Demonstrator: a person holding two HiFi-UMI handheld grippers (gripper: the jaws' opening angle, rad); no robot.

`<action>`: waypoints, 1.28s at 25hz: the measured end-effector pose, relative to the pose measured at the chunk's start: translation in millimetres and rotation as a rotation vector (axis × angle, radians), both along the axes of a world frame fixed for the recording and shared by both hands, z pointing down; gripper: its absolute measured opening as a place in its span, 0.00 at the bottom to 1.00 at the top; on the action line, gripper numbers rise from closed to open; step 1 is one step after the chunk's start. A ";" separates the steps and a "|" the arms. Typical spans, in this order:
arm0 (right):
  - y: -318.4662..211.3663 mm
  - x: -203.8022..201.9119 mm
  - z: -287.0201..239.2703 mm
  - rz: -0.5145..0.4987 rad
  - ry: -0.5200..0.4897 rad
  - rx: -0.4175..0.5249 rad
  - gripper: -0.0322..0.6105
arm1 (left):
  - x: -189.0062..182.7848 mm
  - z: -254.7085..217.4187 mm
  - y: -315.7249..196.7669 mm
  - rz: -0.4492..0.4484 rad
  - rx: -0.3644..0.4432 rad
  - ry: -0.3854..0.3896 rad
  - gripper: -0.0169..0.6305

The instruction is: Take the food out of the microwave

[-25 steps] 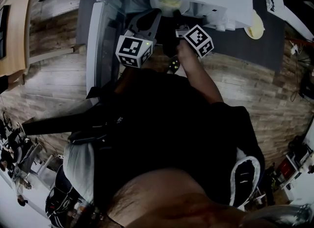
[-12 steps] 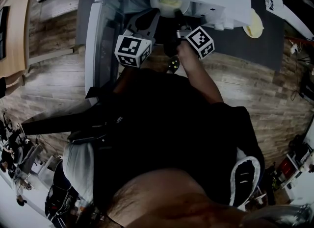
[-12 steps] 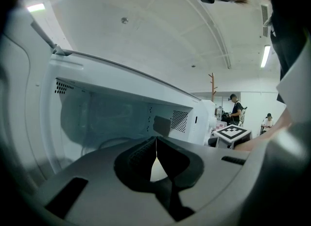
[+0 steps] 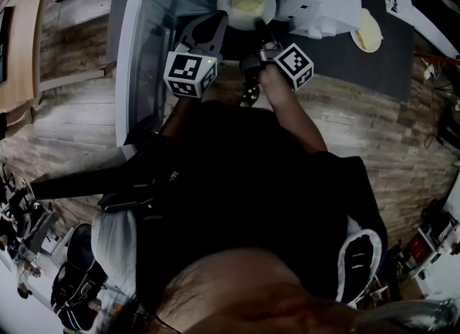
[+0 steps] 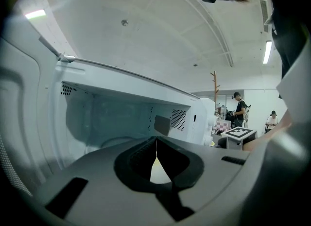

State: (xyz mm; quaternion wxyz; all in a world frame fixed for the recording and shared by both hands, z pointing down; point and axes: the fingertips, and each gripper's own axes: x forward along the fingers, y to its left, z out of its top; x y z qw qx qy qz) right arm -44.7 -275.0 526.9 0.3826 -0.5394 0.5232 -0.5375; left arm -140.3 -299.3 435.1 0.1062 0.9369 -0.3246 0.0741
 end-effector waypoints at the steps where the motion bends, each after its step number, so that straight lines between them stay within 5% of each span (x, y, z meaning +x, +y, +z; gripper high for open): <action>1: 2.7 0.2 -0.9 0.000 -0.007 0.005 0.06 | -1.1 -0.2 2.2 -0.006 0.001 -0.002 0.04; 17: 35.0 -3.9 -26.6 -0.082 -0.036 0.107 0.06 | -1.2 -7.6 38.5 -0.046 0.036 -0.029 0.04; 32: 57.5 -25.0 -44.9 -0.033 -0.059 0.112 0.06 | -22.5 -17.5 36.8 0.004 0.041 0.006 0.04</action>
